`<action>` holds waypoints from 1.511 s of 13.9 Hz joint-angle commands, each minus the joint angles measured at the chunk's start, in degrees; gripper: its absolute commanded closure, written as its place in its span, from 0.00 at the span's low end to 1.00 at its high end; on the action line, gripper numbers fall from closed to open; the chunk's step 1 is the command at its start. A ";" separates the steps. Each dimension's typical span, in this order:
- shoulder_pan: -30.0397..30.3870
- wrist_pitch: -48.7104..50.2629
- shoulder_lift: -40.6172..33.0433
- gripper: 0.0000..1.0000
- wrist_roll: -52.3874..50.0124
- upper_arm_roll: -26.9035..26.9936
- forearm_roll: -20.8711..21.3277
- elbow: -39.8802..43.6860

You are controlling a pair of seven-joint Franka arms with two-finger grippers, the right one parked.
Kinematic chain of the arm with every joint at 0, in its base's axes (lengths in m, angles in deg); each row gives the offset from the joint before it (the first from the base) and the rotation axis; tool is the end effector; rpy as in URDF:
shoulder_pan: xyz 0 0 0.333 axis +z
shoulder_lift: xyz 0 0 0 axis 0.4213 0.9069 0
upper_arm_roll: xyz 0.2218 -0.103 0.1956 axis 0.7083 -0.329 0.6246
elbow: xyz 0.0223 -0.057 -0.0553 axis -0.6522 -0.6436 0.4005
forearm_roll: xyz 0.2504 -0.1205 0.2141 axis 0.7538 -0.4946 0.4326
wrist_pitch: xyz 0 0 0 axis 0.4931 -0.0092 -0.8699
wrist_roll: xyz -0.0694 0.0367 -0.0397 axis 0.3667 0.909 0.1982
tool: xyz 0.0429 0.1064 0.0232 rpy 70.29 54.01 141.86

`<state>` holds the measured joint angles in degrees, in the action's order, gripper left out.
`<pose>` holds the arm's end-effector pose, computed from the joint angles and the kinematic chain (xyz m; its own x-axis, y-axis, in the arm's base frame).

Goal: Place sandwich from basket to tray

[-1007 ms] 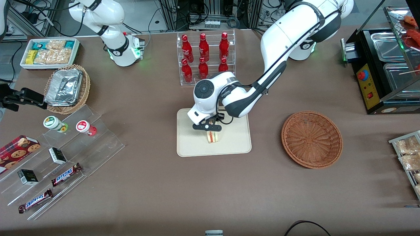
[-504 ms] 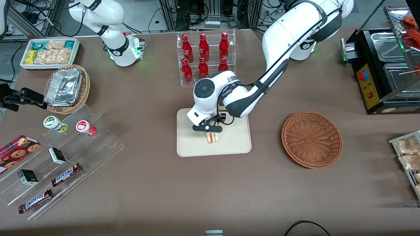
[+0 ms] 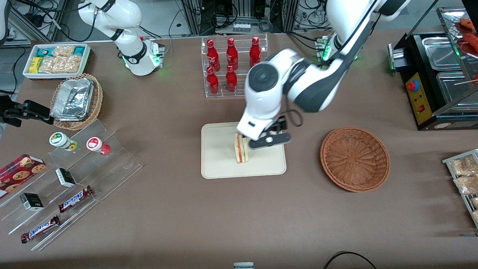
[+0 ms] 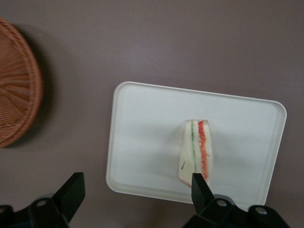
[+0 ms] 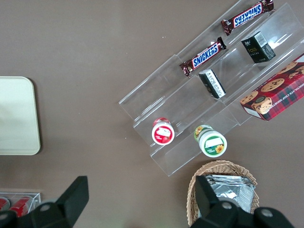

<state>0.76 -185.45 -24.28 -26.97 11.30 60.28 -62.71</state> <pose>0.5071 -0.3985 0.4579 0.9822 0.1874 0.0144 0.1880 -0.9800 -0.0657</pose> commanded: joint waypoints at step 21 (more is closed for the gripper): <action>7.01 22.42 -21.25 0.01 49.08 32.91 -15.50 -3.60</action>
<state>5.08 -163.68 -42.05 18.27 44.96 46.01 -63.34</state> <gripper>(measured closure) 0.004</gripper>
